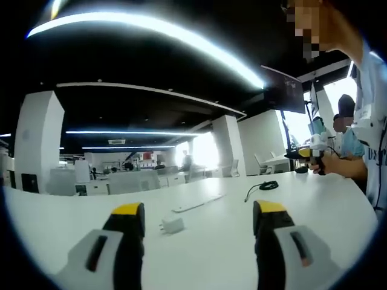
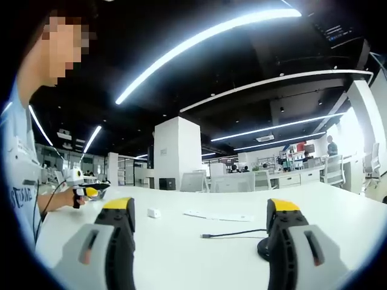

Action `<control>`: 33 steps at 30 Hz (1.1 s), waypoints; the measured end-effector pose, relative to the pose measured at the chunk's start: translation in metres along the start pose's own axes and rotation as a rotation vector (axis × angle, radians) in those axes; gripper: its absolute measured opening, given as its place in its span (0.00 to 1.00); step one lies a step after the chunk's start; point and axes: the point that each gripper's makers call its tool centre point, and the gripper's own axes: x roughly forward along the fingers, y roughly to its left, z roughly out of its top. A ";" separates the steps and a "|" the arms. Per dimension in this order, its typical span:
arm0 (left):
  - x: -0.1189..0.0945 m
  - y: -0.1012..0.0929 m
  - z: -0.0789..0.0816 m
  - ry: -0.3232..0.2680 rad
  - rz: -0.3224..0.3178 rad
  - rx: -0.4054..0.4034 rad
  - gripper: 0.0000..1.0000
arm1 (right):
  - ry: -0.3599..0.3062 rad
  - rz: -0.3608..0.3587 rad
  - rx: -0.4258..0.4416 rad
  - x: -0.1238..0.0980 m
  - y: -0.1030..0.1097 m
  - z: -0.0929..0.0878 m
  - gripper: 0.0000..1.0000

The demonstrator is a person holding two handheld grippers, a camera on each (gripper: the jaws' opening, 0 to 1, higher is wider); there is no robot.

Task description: Plug the desk Type‑C cable into the charger adapter.

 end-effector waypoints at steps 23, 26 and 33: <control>0.000 -0.003 -0.001 0.005 -0.006 0.031 0.73 | -0.010 -0.001 0.001 -0.001 -0.001 0.001 0.91; 0.000 -0.002 -0.002 0.008 -0.006 0.031 0.73 | -0.013 -0.002 0.003 -0.001 -0.001 0.002 0.91; 0.001 -0.003 -0.002 0.010 -0.005 0.039 0.72 | -0.012 0.001 0.003 0.000 0.000 0.002 0.90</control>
